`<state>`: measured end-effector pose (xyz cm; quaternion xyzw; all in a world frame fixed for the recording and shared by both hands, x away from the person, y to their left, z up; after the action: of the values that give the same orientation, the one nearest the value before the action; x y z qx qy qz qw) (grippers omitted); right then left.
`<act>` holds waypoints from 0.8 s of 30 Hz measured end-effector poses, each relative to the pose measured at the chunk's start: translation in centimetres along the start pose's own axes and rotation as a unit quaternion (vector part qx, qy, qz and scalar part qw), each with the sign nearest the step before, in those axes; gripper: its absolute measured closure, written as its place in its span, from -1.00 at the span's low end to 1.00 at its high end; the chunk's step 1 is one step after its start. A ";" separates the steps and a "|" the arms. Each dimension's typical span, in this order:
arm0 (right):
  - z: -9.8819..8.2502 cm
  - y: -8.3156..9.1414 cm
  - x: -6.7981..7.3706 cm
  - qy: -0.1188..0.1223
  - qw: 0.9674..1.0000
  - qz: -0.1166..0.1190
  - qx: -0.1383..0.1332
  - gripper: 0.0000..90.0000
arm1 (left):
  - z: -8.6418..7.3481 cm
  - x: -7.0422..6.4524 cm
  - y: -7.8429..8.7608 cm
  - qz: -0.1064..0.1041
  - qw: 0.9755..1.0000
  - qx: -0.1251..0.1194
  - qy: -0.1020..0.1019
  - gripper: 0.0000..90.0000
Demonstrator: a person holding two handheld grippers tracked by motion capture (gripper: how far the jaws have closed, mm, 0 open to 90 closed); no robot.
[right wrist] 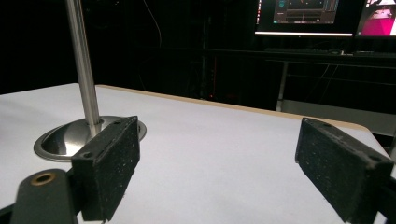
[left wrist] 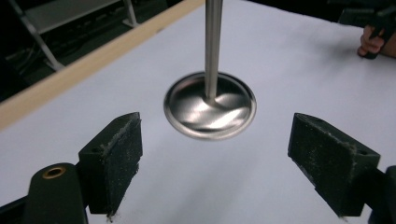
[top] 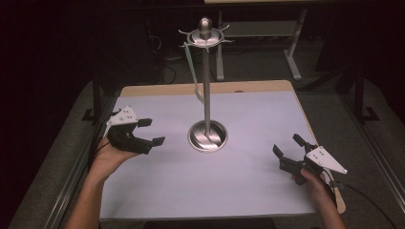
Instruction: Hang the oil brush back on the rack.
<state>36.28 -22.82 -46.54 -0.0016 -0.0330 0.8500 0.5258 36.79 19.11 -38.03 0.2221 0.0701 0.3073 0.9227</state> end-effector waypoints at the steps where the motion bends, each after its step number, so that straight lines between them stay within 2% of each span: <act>1: 0.0 0.0 0.0 0.000 1.000 0.000 0.000 -0.70 | -0.6 -0.1 -0.1 0.001 1.000 0.002 0.004 -0.63; 2: 0.0 0.0 0.0 0.001 1.000 0.000 0.000 -0.70 | -1.9 -0.2 -0.1 0.003 1.000 0.010 0.006 -0.63; 3: 0.0 0.0 0.0 0.001 1.000 0.000 0.000 -0.70 | -1.9 -0.2 -0.1 0.003 1.000 0.010 0.006 -0.63; 7: 0.0 0.0 0.0 0.001 1.000 0.000 0.001 -0.70 | -4.0 -0.4 -0.3 0.008 1.000 0.011 0.021 -0.66; 9: 0.0 0.0 0.0 0.001 1.000 0.000 0.001 -0.70 | -5.7 -0.4 -0.3 0.017 0.999 0.019 0.024 -0.66; 10: 0.0 0.0 0.0 0.000 1.000 0.000 0.001 -0.70 | -5.7 -0.4 -0.3 0.017 0.999 0.019 0.024 -0.67; 11: 0.0 0.0 0.0 0.000 1.000 -0.001 0.001 -0.70 | -6.6 -0.4 -0.3 0.024 0.999 0.018 0.030 -0.67; 14: 0.0 0.0 0.0 0.002 1.000 -0.001 0.001 -0.70 | -7.4 -0.3 -0.2 0.032 0.999 0.014 0.031 -0.67; 15: 0.0 0.0 0.0 0.001 1.000 -0.001 0.001 -0.70 | -8.1 -0.4 -0.1 0.035 0.998 0.008 0.043 -0.67; 17: 0.0 0.0 0.0 0.001 1.000 -0.001 0.001 -0.70 | -8.8 -0.4 -0.2 0.042 0.998 0.006 0.047 -0.67; 22: 0.0 0.0 0.0 0.002 1.000 -0.001 0.001 -0.70 | -10.2 -0.5 -0.5 0.046 0.997 0.013 0.054 -0.67; 24: 0.0 0.0 0.0 0.001 1.000 -0.001 0.000 -0.70 | -11.1 -0.5 -0.9 0.048 0.997 0.024 0.051 -0.67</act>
<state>36.25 -22.81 -46.54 -0.0024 -0.0320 0.8494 0.5267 33.90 22.22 -48.29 0.2314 0.1135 0.3606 0.8964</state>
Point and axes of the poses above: each handheld gripper's, and its own axes: y roughly backward along the jaws, z roughly out of its top, x roughly to its left, the point moved 9 cm from there along -y, roughly forward along the jaws, and after that the axes turned 6 degrees about -x, right-handed, at the moved point
